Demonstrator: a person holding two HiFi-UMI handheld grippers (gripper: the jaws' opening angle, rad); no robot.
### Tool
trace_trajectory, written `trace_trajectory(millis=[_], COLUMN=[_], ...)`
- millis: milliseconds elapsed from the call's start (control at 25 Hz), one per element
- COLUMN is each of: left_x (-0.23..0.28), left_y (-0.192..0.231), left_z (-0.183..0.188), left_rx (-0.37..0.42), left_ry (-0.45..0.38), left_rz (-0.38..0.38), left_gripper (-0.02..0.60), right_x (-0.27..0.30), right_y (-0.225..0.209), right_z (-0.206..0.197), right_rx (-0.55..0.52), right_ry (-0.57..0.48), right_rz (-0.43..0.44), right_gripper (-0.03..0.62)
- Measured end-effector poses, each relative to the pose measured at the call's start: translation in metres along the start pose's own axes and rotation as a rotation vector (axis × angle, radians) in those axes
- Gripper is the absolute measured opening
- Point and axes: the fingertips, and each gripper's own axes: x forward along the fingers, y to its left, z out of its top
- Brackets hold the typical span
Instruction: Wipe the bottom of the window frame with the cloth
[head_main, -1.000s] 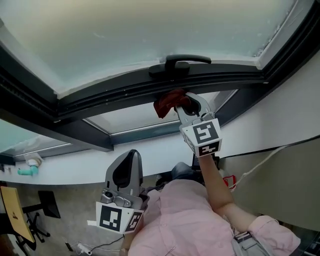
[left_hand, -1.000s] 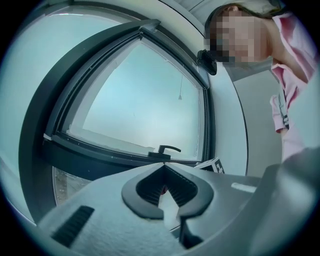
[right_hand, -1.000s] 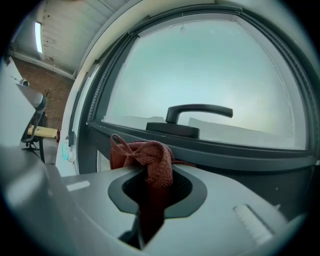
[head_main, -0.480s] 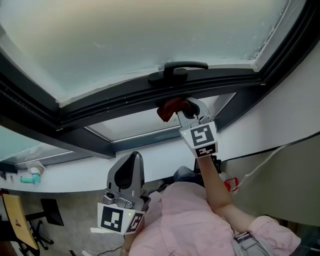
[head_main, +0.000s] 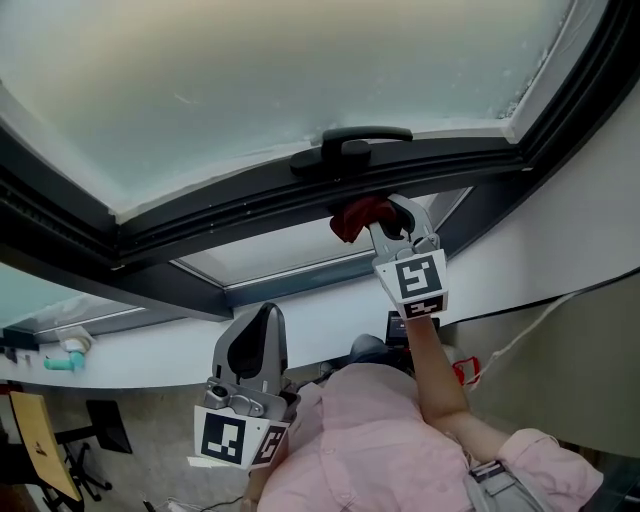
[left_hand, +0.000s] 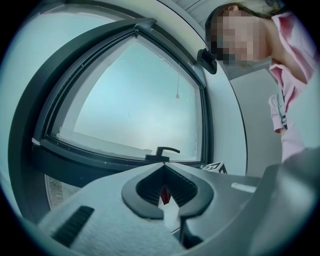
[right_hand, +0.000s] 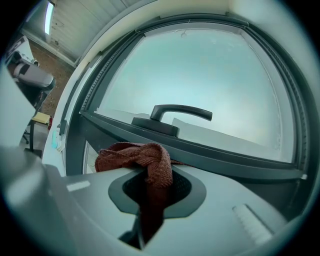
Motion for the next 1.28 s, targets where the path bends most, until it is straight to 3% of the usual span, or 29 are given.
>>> trace_trajectory(millis=[320, 760, 1280], left_x=[0.018, 0.042, 0.057], left_y=[-0.011, -0.045, -0.057], left_z=[0.004, -0.011, -0.017], left_rx=[-0.006, -0.021, -0.018], left_ry=[0.002, 0.009, 0.03], left_rz=[0.052, 0.072, 0.046], left_gripper=[-0.001, 0.0, 0.0], right_x=[-0.006, -0.013, -0.026], right_y=[-0.005, -0.036, -0.079], right_z=[-0.005, -0.012, -0.026], right_rx=[-0.039, -0.053, -0.053], right_ry=[-0.002, -0.024, 0.004], right_rz=[0.088, 0.124, 0.047], right_gripper=[0.052, 0.052, 0.051])
